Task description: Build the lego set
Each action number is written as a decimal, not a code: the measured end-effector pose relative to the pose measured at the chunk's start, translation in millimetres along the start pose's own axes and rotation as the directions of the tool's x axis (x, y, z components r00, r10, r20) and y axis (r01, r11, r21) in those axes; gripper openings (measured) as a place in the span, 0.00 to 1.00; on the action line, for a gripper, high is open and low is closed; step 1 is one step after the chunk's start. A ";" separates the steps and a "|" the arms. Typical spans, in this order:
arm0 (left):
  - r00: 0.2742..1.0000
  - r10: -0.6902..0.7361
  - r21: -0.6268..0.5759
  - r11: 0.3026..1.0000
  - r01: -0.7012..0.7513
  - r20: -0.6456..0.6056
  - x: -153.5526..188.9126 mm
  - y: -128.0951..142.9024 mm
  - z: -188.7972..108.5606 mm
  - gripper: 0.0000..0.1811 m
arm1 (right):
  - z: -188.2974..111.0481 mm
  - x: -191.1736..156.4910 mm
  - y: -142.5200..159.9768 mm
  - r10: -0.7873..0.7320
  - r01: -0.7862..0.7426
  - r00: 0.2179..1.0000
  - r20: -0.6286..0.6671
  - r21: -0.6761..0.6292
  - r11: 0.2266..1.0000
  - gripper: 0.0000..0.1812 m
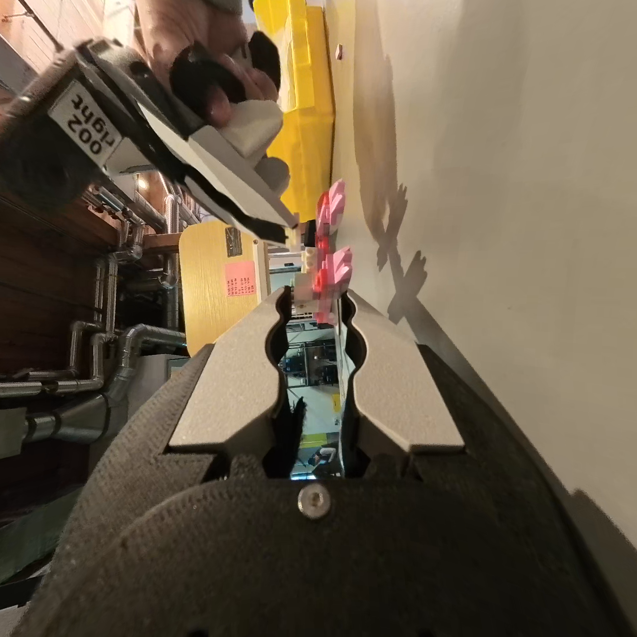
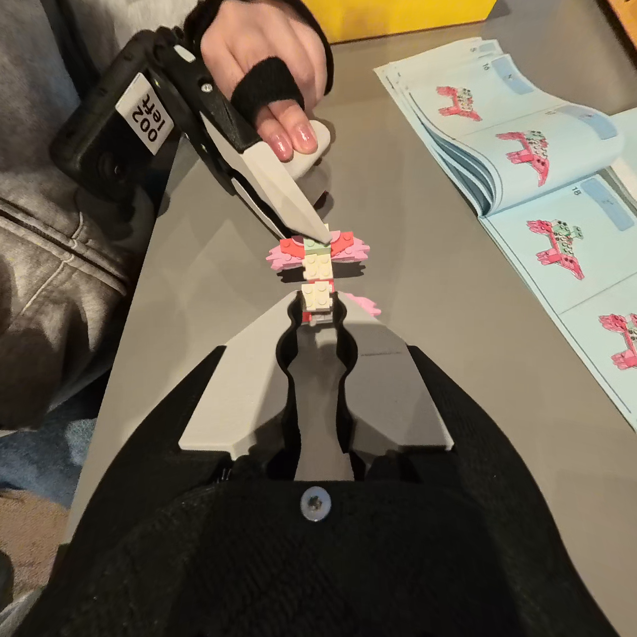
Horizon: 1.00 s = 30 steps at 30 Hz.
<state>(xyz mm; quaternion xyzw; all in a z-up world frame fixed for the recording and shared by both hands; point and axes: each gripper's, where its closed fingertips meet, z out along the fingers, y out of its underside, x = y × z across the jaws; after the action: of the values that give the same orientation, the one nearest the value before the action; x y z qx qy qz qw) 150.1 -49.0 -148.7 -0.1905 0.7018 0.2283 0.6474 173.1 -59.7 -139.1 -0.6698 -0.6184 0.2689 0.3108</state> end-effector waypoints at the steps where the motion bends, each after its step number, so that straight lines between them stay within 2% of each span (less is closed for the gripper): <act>1: 1.000 -0.001 0.002 1.000 0.001 0.005 -0.9 -0.4 -0.4 0.15 | 1.8 0.1 0.4 0.003 -0.003 1.000 0.007 -0.010 1.000 0.08; 14: 1.000 0.009 0.004 1.000 -0.009 0.022 -3.3 -1.0 -2.0 0.15 | 7.9 -0.3 1.5 0.037 -0.034 0.997 0.064 -0.056 0.998 0.08; 30: 0.999 0.015 0.016 1.000 -0.016 0.031 -4.9 -3.6 -3.7 0.15 | 5.8 -1.4 -0.4 -0.008 0.013 0.997 0.079 -0.058 0.998 0.08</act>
<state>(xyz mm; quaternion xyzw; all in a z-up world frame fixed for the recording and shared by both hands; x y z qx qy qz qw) 149.5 -54.2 -143.9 -0.1764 0.6951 0.2305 0.6578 168.3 -60.6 -142.7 -0.6644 -0.6413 0.2750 0.2678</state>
